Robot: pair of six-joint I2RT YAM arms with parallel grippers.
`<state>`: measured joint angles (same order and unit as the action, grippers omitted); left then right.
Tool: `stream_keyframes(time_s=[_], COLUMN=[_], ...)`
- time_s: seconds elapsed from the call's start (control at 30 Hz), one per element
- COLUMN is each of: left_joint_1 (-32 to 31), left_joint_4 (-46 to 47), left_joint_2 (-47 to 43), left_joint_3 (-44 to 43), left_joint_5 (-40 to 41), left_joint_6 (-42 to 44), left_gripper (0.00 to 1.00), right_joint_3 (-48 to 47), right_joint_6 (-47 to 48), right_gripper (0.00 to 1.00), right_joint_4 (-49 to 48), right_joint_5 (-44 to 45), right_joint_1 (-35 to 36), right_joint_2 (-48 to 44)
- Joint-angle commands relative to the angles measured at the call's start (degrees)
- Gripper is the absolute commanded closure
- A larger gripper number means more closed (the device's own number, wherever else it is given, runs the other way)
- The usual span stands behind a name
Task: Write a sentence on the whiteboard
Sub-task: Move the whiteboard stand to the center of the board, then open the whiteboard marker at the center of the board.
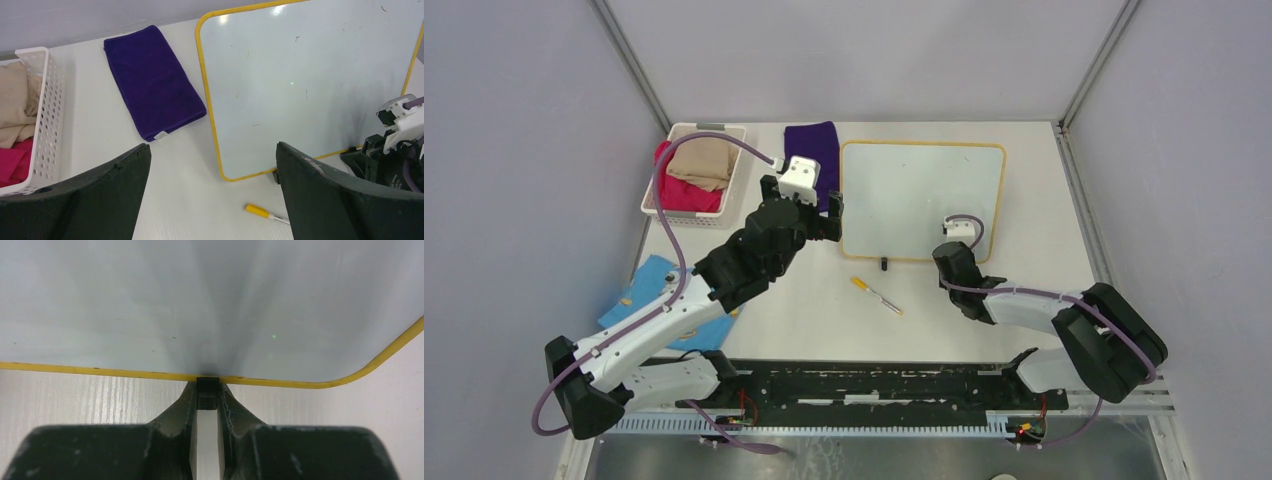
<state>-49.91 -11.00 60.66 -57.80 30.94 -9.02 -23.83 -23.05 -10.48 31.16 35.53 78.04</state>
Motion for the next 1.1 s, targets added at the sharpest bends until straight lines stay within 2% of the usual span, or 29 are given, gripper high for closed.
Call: stream_keyframes(time_s=[0.0, 0.13, 0.33, 0.5, 0.67, 0.87, 1.07], left_joint_1=[-0.2, -0.1, -0.3, -0.8, -0.8, -0.8, -0.9], left_joint_4=[0.8, 0.8, 1.0, 1.3, 2.3, 4.8, 5.6], left_joint_2=[0.1, 0.1, -0.3, -1.0, -2.9, -5.5, -6.0], left_joint_3=[-2.4, -2.3, -2.2, -1.9, -1.0, 1.1, 1.7], left_joint_5=[0.0, 0.0, -0.8, -0.7, -0.4, 3.0, 5.3], left_joint_6=[-2.8, -2.7, -2.8, -2.7, -3.3, -2.8, -1.9], left_gripper=[0.01, 0.01, 0.0, 0.0, 0.0, 0.0, 0.0], right_joint_3=[-0.1, -0.2, -0.3, 0.6, 1.2, -3.1, -9.3], right_joint_6=[1.5, 1.3, 1.0, 2.3, 9.6, 16.8, 20.2], right_gripper=[0.84, 0.63, 0.48, 0.46, 0.47, 0.47, 0.47], right_joint_4=[0.6, 1.4, 5.3, 10.3, 10.9, 9.0, 8.2], right_joint_5=[-1.6, -2.3, -4.4, -9.4, -19.0, -23.9, -26.7], right_joint_1=[0.5, 0.4, 0.5, 2.2, 7.4, 13.4, 16.5], right_joint_2=[-1.3, -3.2, -9.8, -21.1, -27.2, -18.6, -8.6])
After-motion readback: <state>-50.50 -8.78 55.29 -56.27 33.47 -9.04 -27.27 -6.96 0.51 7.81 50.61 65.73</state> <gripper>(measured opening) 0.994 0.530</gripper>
